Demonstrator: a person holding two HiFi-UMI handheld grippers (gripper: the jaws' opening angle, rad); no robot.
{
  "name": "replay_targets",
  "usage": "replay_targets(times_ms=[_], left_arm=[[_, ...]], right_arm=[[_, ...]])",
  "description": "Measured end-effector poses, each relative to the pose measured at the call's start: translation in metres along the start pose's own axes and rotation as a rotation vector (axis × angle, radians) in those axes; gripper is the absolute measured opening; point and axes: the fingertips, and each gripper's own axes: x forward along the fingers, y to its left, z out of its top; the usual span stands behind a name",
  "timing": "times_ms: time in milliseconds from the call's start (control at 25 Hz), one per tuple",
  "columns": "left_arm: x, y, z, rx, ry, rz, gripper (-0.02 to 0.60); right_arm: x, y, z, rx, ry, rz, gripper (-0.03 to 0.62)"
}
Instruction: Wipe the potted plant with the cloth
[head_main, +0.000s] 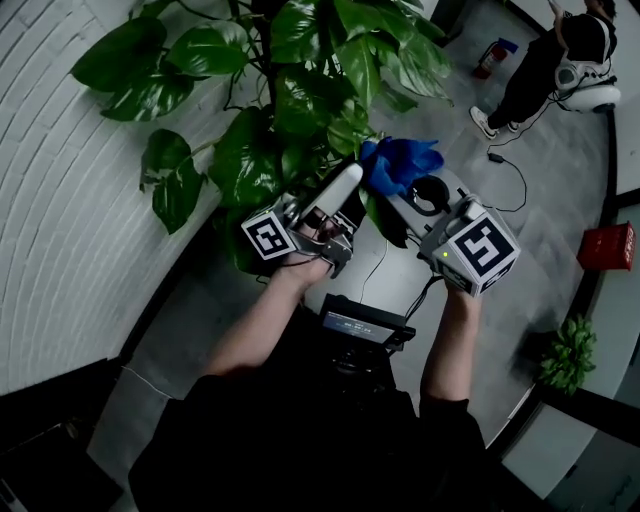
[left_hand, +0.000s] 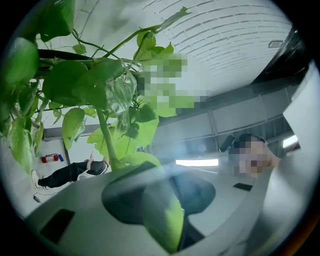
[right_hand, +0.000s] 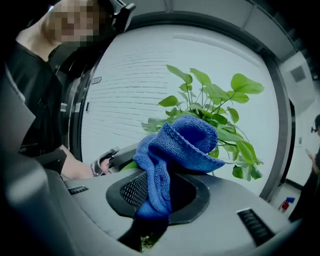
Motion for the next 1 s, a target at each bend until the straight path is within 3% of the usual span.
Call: replay_targets(times_ms=[400, 600, 880, 1000], left_arm=[[-0.007, 0.001, -0.002, 0.008, -0.002, 0.032, 0.147], [-0.011, -0.002, 0.003, 0.01, -0.017, 0.031, 0.187], [-0.014, -0.005, 0.005, 0.008, -0.019, 0.019, 0.187], [-0.017, -0.004, 0.006, -0.001, -0.022, 0.018, 0.187]], right_arm=[[-0.006, 0.041, -0.021, -0.198, 0.146, 0.03, 0.107], [-0.007, 0.07, -0.043, -0.274, 0.238, 0.098, 0.107], [-0.02, 0.101, -0.072, -0.27, 0.31, 0.209, 0.107], [-0.034, 0.108, -0.054, -0.228, 0.258, 0.263, 0.106]])
